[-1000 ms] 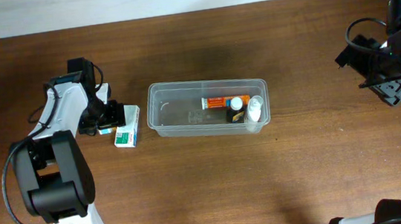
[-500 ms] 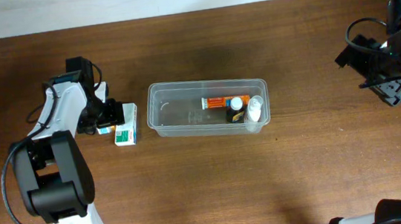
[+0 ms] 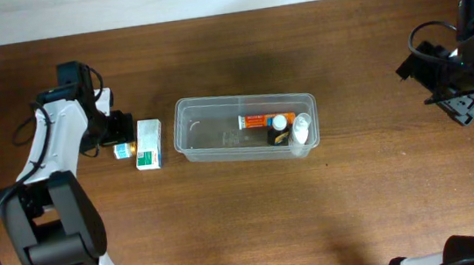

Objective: Pack container
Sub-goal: 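Return left gripper and grasp the gold-lidded jar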

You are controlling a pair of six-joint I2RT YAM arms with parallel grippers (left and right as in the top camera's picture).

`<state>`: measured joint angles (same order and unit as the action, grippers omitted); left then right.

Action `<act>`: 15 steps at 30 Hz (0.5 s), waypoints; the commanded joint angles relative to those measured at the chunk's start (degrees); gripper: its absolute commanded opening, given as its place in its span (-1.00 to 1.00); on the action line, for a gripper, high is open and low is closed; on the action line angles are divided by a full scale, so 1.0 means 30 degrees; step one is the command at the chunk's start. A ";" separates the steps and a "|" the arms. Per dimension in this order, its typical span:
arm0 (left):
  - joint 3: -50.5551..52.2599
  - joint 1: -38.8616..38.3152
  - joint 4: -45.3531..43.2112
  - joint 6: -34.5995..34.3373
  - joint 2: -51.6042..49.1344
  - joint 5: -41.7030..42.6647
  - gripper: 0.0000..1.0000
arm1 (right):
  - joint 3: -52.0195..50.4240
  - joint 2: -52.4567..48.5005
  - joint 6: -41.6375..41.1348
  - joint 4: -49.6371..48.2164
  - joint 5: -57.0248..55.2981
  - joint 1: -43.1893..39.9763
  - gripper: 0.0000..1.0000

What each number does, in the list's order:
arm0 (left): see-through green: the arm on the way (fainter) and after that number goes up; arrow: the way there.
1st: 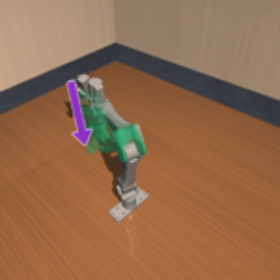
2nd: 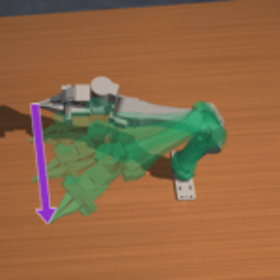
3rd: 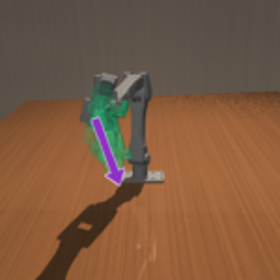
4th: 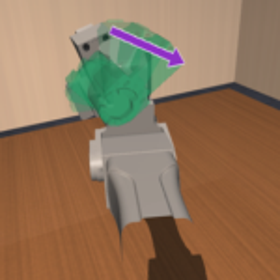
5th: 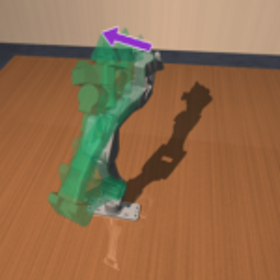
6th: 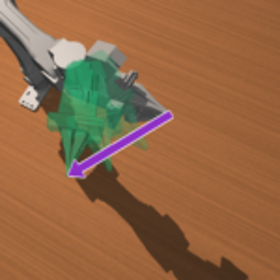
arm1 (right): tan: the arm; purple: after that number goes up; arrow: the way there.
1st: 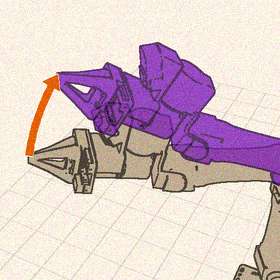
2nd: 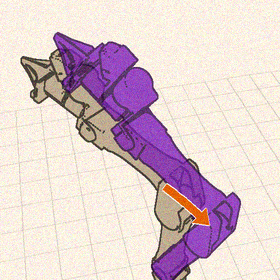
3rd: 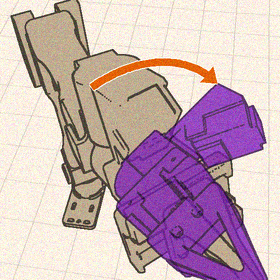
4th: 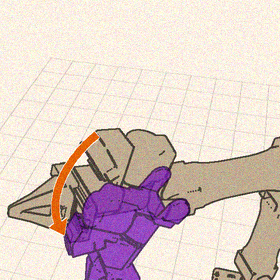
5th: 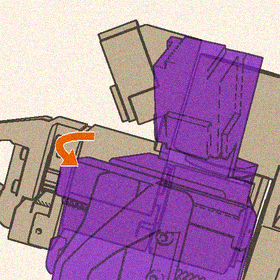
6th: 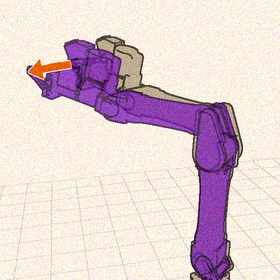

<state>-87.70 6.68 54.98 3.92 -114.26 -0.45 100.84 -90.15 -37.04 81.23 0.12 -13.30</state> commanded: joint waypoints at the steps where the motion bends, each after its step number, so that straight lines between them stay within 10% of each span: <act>1: -0.0109 -0.0007 0.0160 0.1319 -0.1013 0.0102 0.74 | 0.0284 0.0240 0.0066 0.0015 -0.0036 -0.0080 0.97; 15: -0.0102 -0.0007 0.0051 0.1945 -0.2922 0.0080 0.67 | 0.0284 0.0240 0.0066 0.0015 -0.0036 -0.0080 0.97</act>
<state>-87.70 6.57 54.78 8.84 -118.89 -0.27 100.84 -90.15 -37.04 81.25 0.12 -13.30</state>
